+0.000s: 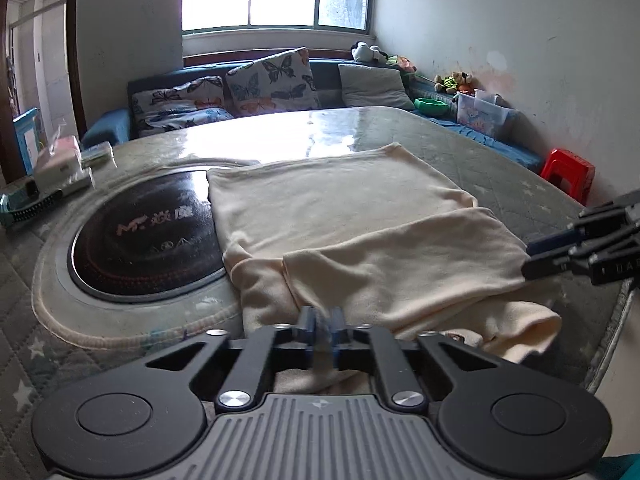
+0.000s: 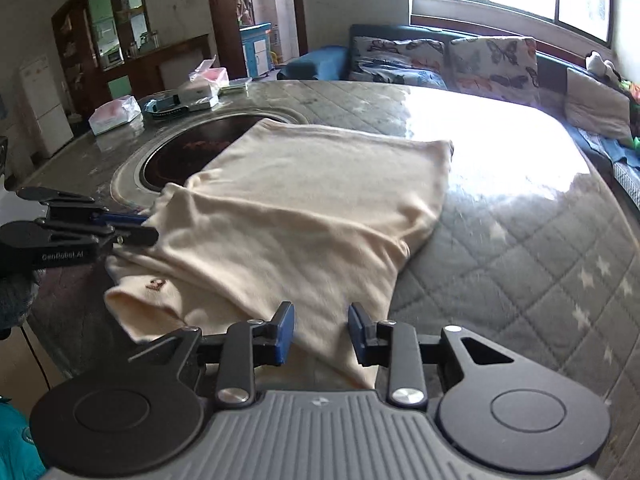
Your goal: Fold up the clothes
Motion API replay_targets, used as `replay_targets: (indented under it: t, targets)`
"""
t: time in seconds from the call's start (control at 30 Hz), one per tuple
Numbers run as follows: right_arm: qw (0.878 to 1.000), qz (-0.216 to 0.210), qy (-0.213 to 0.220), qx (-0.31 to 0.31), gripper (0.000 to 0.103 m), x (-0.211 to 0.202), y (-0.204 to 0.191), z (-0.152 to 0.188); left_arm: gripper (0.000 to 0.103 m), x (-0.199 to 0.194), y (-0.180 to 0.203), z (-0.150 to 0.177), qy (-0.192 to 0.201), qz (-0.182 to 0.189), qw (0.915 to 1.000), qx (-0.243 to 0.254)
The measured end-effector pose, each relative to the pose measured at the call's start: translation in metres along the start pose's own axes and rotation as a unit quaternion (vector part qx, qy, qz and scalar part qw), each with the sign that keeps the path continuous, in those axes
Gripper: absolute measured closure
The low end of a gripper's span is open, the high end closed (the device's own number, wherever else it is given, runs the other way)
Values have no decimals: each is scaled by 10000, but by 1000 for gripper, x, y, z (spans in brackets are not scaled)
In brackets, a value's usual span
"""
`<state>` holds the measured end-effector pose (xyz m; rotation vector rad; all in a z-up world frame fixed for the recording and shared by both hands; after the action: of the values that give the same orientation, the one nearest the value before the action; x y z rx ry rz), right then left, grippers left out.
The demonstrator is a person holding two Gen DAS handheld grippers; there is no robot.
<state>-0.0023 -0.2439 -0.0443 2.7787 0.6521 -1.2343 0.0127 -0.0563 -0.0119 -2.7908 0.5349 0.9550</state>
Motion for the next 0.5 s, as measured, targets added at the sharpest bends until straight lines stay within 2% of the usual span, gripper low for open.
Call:
replay_targets:
  t: [0.2, 0.37, 0.43, 0.5]
  targets:
    - [9998, 50, 95, -166, 66, -3, -5, 4, 99, -24, -6, -26, 484, -155, 9987, -4]
    - [9996, 81, -62, -279, 66, 1, -4, 14, 98, -17, -7, -14, 152, -132, 9998, 67]
    - [9996, 39, -51, -293, 66, -3, -4, 11, 97, -13, -7, -5, -63, -131, 9998, 135]
    - [9997, -50, 1, -256, 66, -8, -3, 4, 96, -12, -13, -3, -110, -197, 9997, 126]
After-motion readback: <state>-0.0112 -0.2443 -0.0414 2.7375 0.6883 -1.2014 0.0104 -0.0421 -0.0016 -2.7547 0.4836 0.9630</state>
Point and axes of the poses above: each gripper's, at about its wrist camera, not at the fingertips, and x roughly the way its jaws point, y to its right, z to its underside, the point moved 8 cm from there along x, roughly the way its jaws point, and after that the axes turned 4 degrees about x, right-handed, at the moved point
